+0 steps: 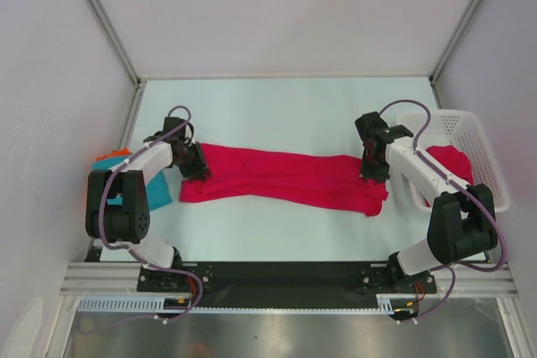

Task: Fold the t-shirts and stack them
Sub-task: Fold the other side of the tshirt into a rectangle

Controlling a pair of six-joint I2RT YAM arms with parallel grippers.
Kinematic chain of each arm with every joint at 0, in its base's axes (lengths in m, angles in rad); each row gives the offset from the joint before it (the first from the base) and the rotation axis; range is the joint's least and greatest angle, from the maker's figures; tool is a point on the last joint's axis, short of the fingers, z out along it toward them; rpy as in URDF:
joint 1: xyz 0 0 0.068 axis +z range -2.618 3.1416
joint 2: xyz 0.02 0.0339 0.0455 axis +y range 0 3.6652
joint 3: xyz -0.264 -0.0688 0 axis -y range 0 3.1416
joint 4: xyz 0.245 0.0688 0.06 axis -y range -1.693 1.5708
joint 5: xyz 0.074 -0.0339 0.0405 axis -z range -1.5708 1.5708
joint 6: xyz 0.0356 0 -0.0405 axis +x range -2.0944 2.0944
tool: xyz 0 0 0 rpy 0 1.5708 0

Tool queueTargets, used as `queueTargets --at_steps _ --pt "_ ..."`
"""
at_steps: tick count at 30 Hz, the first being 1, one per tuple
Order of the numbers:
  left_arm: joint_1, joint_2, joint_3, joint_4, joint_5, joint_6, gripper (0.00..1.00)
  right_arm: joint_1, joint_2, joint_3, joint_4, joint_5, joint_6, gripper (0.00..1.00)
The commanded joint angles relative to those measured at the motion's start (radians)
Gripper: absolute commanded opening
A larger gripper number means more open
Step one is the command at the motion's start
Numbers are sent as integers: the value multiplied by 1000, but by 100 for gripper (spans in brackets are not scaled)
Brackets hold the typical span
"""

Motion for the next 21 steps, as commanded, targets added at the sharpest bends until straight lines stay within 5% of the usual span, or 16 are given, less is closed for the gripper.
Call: queueTargets --at_steps 1,3,6,21 --pt "-34 18 -18 6 19 23 31 4 -33 3 9 -6 -1 31" --pt "-38 18 -2 -2 23 26 26 4 -36 1 9 -3 -1 31" --pt "-36 -4 10 -16 8 20 0 2 -38 0 10 0 -3 32" --pt "-36 -321 65 -155 -104 32 0 -2 -44 -14 18 -10 -15 31"
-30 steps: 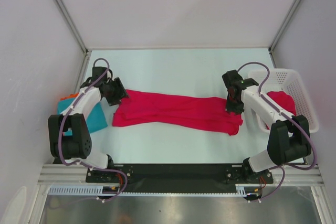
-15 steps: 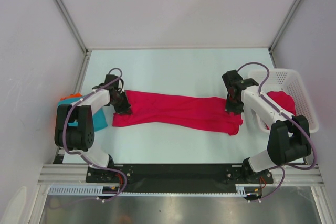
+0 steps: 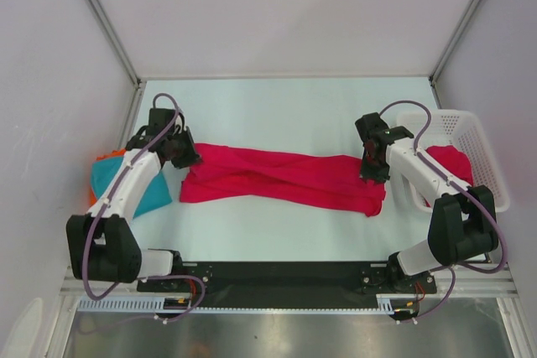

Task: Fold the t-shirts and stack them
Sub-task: Fold the other side of the tshirt into a rectangle

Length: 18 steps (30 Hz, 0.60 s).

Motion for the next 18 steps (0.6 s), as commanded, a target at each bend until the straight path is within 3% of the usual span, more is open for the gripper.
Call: queueTargets --at_steps 1,11,18 --pt "-4 -98 -5 -61 -49 20 0 -2 -37 -4 14 -8 -16 31" --pt "-4 -324 -143 -145 -55 40 0 -2 -36 4 13 -20 -25 31" --pt "-6 -341 -212 -135 46 6 16 12 -25 16 13 -34 -28 31"
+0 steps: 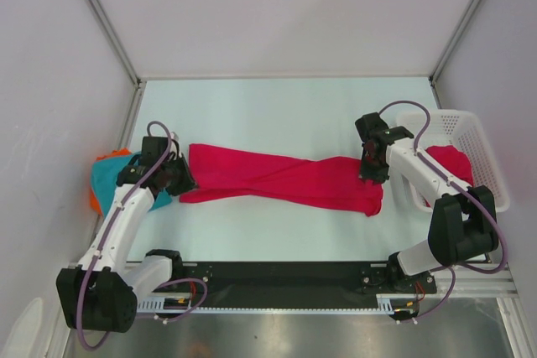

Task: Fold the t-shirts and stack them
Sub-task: Fold the other side of the tshirt into a rectangle

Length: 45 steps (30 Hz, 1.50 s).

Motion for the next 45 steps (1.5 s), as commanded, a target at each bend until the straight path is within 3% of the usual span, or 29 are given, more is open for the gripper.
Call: queueTargets --at_steps 1,5,10,14,18,22,29,36,45 --pt "-4 -6 -20 7 69 -7 17 10 -20 18 7 -10 -16 31" --pt "-4 3 -10 8 63 -9 28 10 -26 25 -4 -7 -24 31" --pt "-4 1 -19 8 47 -10 53 7 -21 35 -4 -10 -27 31" --pt "-2 44 1 46 11 -13 59 9 6 56 1 -19 -28 31" --pt "-2 191 98 80 -40 -3 63 9 26 99 -10 -17 -34 31" --pt "-2 412 262 97 -94 2 64 4 36 140 -28 -7 -50 31" --pt "-2 664 463 93 -143 -10 65 -17 62 170 -28 -7 -70 31" --pt "1 705 489 87 -259 -10 65 -37 89 161 -10 -11 -82 31" --pt "14 741 437 123 -241 -21 64 -37 123 167 -4 -19 -87 30"
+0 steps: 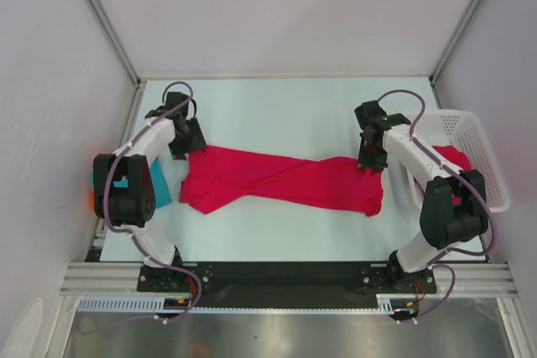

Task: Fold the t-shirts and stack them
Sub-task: Fold the other side of the tshirt into a rectangle

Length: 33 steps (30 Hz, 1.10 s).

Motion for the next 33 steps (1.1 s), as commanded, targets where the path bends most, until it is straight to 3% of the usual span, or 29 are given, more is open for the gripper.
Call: queueTargets --at_steps 1,10,14,15,19,20,33 --pt "11 22 -16 39 8 -15 64 -2 4 32 7 -6 -15 30" --pt "36 19 -106 96 50 -36 63 2 -1 30 -2 -5 -17 30" --pt "45 27 -128 128 112 -48 55 4 -1 34 -5 -2 -17 30" --pt "45 26 -126 130 117 -53 51 2 -1 37 -7 0 -15 30" --pt "45 22 -111 130 126 -64 14 4 -3 38 -13 3 -15 30" --pt "45 19 -103 127 126 -65 11 4 -1 38 -11 3 -15 30" --pt "45 -8 -13 66 105 -61 5 7 2 43 -10 1 -15 30"
